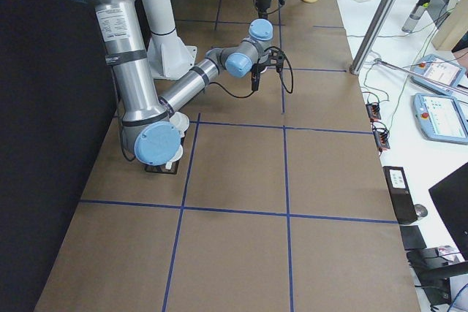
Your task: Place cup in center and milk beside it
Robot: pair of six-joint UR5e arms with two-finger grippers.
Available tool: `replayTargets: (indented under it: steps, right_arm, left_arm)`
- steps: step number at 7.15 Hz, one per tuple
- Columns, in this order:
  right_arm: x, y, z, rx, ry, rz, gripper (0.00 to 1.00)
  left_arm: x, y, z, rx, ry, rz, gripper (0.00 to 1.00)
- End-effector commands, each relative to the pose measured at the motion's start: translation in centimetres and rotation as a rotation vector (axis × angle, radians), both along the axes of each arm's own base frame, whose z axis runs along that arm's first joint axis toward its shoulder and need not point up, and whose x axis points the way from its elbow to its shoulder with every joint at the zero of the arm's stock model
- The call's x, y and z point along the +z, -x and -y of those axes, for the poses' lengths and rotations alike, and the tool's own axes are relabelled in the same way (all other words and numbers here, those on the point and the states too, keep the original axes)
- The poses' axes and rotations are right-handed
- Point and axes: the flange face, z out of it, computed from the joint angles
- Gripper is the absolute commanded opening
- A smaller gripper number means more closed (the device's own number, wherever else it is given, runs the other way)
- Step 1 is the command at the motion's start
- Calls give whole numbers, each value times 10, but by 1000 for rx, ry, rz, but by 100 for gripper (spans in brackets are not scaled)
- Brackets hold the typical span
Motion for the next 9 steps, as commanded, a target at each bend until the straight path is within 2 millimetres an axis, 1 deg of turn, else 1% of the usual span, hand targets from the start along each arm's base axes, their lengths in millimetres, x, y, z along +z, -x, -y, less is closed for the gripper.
replayTargets:
  steps: [1, 2, 3, 4, 5, 6, 7, 8, 9]
  right_arm:
    - [2, -35, 15, 49, -2, 2, 100]
    - [24, -75, 25, 41, -22, 2, 100]
    - [56, -135, 32, 40, -56, 4, 100]
    - [82, -184, 33, 39, -101, 8, 100]
    - [111, -223, 27, 40, -125, -27, 100]
    - [140, -261, 23, 11, -167, -68, 100]
    - [157, -298, 23, -28, -203, -117, 100]
    - [168, -340, 18, -50, -233, -147, 100]
    - [176, -365, 12, -74, -260, -175, 100]
  left_arm:
    - [1, 118, -27, -85, -76, -80, 100]
    - [26, 165, -27, -84, -135, -65, 100]
    - [74, 194, -31, 6, -173, -27, 100]
    - [126, 230, -31, 73, -212, 23, 100]
    - [171, 278, -25, 101, -229, 65, 100]
    - [223, 331, -29, 177, -278, 98, 100]
    - [260, 375, -33, 232, -332, 133, 100]
    - [302, 404, -33, 296, -364, 171, 100]
    - [350, 453, -17, 315, -376, 201, 100]
